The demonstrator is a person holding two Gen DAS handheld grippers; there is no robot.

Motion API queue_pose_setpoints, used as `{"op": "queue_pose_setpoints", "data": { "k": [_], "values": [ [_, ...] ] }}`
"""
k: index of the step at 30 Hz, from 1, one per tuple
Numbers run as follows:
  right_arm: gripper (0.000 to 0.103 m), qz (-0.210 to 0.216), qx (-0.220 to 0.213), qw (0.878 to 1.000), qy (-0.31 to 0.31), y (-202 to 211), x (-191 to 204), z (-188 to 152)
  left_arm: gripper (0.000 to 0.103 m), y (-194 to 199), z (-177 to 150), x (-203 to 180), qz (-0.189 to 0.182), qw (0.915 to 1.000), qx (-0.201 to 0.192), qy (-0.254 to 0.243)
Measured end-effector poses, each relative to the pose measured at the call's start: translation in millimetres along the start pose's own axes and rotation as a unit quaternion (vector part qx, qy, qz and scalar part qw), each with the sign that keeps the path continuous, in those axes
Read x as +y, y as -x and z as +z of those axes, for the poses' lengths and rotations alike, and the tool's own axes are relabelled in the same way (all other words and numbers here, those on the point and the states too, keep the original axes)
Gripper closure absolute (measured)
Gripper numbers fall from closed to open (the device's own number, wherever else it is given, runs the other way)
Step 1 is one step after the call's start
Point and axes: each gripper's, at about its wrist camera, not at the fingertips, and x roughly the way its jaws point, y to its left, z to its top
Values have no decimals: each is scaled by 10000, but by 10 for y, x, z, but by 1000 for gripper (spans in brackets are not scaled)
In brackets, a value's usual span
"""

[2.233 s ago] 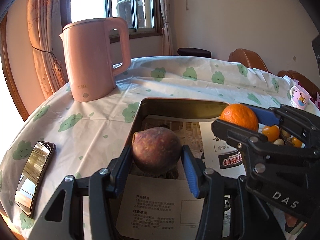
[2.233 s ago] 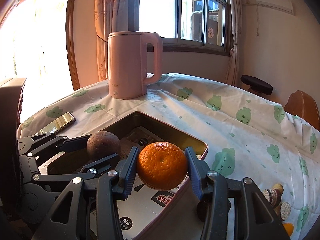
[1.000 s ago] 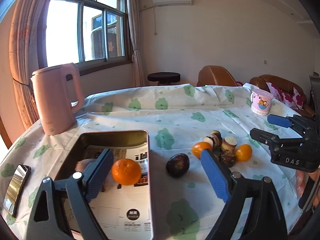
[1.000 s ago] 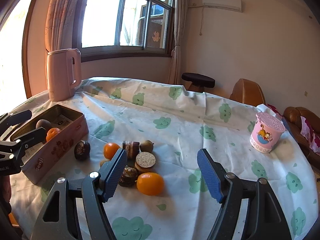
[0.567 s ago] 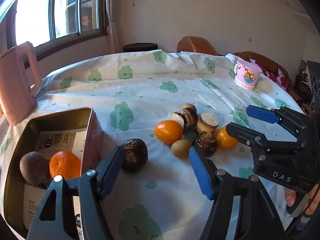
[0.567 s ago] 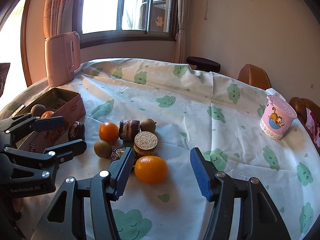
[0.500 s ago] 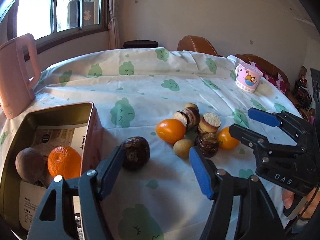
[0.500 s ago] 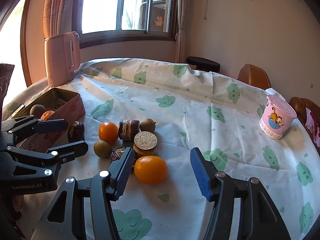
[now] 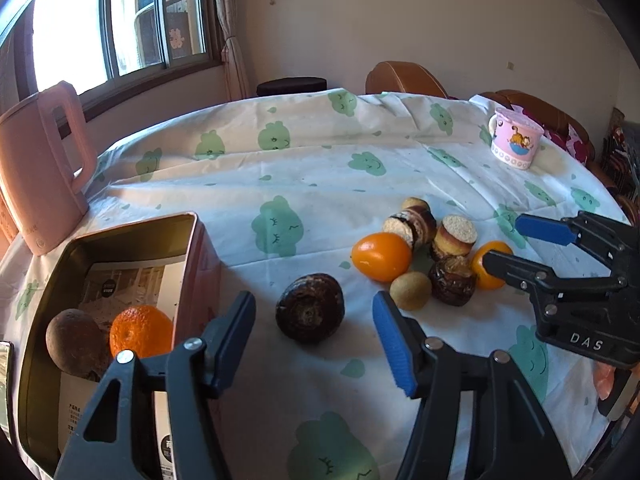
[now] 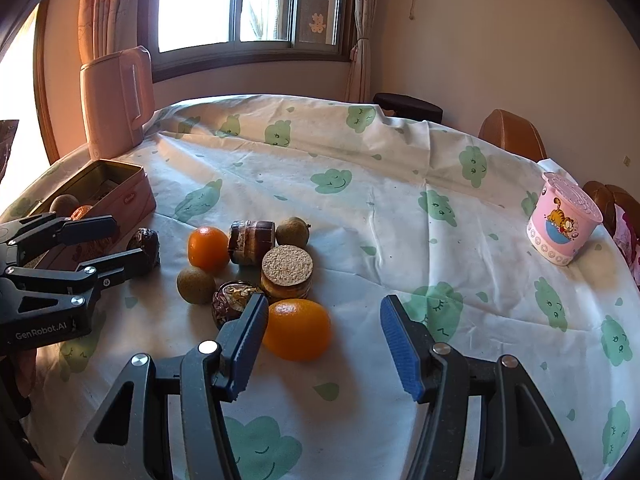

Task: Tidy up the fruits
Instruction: 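Grasp a mandarin orange with the right tool while the left tool grasps a dark brown fruit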

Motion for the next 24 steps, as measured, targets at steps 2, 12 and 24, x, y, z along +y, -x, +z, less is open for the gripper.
{"op": "queue_pose_setpoints", "data": {
  "k": [2,12,24],
  "values": [
    [43,37,81,10000,12,-27,2,1,40,-43,11,-87,52,9998,78,-181],
    [64,600,472,9968,-224,-177,-85,-11,68,-172,69,-59,7,9997,246,-73],
    [65,379,-23,9991,-189,14,-78,-5,78,-39,18,-35,-293,9995,44,52]
  ]
}}
